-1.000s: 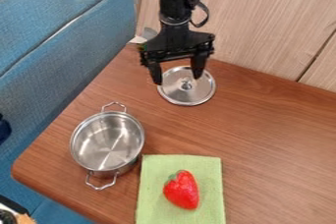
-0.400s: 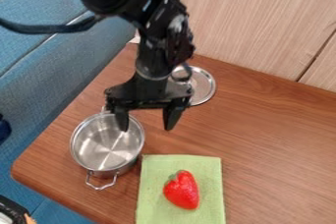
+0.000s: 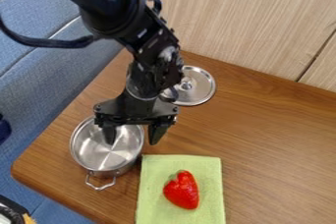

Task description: Move the silver pot to the upper middle of the table

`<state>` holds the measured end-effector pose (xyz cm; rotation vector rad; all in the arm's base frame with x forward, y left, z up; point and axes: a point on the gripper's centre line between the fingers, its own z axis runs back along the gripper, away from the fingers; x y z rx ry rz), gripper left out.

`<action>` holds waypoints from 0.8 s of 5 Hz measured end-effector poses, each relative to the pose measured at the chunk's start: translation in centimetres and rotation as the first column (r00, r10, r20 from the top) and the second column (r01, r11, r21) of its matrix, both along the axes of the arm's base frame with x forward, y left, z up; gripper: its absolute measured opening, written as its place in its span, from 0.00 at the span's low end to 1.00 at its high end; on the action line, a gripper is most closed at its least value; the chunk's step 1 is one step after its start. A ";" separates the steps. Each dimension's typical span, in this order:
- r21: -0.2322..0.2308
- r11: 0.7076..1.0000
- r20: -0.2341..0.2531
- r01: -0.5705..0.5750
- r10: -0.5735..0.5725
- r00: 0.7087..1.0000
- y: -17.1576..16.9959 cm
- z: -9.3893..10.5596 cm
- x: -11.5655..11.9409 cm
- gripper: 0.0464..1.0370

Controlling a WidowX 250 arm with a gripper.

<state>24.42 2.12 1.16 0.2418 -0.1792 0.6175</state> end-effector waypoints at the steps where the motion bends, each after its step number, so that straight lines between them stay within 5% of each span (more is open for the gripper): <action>1: 0.000 1.000 -0.040 0.003 -0.003 0.999 -0.1 -1.6 0.0 0.91; 3: -0.030 0.999 -0.029 0.018 -0.019 0.999 -0.6 -2.6 0.6 0.31; 4: -0.020 1.000 0.005 0.025 -0.024 1.000 -0.4 -1.6 0.9 0.10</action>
